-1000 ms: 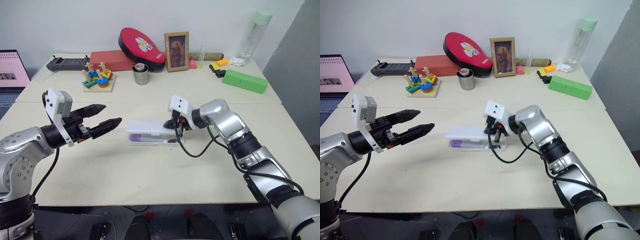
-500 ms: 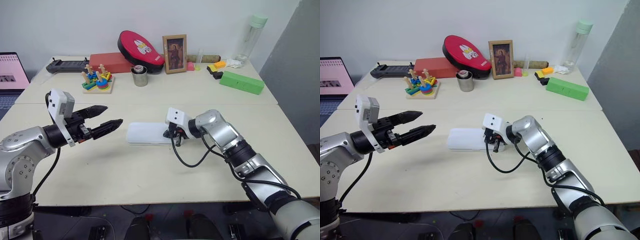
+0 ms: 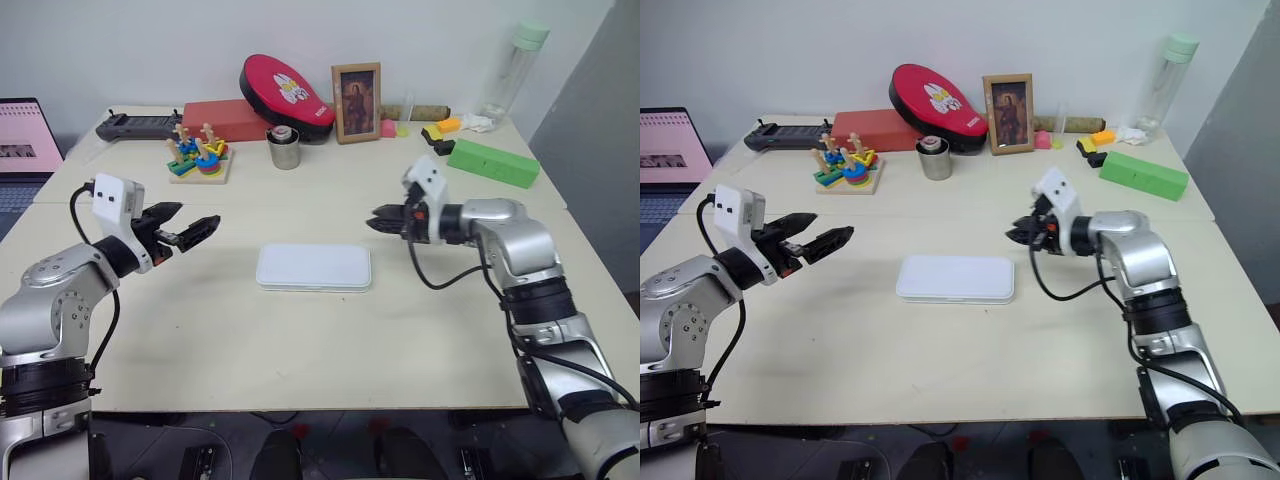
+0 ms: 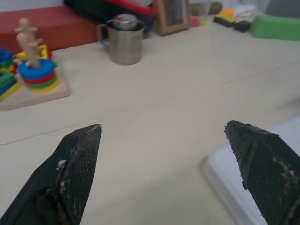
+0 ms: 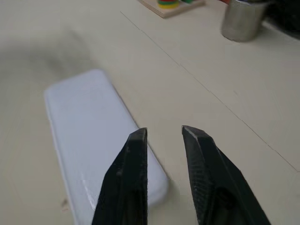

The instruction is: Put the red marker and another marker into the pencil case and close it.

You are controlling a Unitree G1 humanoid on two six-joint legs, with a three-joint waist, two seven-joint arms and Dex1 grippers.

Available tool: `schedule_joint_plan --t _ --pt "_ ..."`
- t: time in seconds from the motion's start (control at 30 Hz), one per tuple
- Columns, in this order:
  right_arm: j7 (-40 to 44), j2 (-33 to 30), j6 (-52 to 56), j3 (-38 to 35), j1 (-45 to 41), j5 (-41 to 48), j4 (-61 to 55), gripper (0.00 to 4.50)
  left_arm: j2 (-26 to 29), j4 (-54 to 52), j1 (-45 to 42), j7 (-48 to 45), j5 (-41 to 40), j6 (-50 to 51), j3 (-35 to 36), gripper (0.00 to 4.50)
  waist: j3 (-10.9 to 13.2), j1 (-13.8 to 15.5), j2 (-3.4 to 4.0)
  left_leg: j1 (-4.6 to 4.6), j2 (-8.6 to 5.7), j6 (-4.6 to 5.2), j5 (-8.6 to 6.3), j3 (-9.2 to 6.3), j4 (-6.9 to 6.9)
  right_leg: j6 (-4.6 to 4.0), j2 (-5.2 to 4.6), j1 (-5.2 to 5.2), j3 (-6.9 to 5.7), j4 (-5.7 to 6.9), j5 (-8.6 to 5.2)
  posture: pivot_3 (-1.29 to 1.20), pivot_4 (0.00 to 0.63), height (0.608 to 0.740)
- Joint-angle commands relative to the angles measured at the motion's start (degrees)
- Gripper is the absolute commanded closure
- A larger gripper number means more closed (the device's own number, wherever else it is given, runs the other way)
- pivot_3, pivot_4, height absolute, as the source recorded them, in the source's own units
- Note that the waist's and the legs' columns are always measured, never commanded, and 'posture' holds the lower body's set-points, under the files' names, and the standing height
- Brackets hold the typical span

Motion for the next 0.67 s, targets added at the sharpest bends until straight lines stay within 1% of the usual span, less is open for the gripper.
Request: schedule_joint_plan --t 0.03,0.2,0.27,0.33,0.67 --pt "-1.3 -2.3 0.5 -3.0 0.4 1.6 -2.6 2.13 2.4 1.4 0.6 -0.8 1.8 -3.2 1.3 0.0 0.0 -0.1 0.0 -0.03 0.0 0.0 0.0 0.0 0.0 0.0 0.0 -0.02 0.0 0.0 0.0 0.0 0.15 0.74" --pt "-2.9 -4.2 1.9 -4.0 2.2 2.6 -4.1 0.99 3.5 2.9 2.4 -1.4 3.3 -4.7 1.0 0.0 0.0 -0.2 0.0 -0.05 0.0 0.0 0.0 0.05 0.0 0.01 0.0 -0.12 0.06 0.03 0.0 0.0 0.15 0.74" --pt "-3.7 -4.7 2.3 -4.4 2.7 2.8 -4.4 0.45 3.6 2.8 2.7 -1.7 3.4 -4.7 0.8 0.0 0.0 -0.1 -0.01 -0.07 0.0 0.0 0.01 0.06 0.01 0.01 0.0 -0.11 0.07 0.02 0.0 0.0 0.15 0.74" --pt "-4.4 -5.4 2.8 -5.1 3.1 3.0 -4.9 0.03 4.1 3.3 2.9 -2.0 3.6 -4.8 1.0 0.0 0.0 -0.1 0.0 -0.08 0.0 0.0 0.01 0.06 0.02 0.02 0.0 -0.11 0.07 0.02 0.0 0.0 0.15 0.74" --pt "-6.5 -6.2 4.3 -5.6 4.4 5.0 -6.6 0.03 4.8 3.8 2.2 -3.5 3.6 -4.2 0.0 0.0 0.0 0.0 0.0 -0.11 0.0 0.0 0.01 0.06 0.01 0.01 0.0 -0.11 0.06 0.01 0.0 0.0 0.15 0.74"
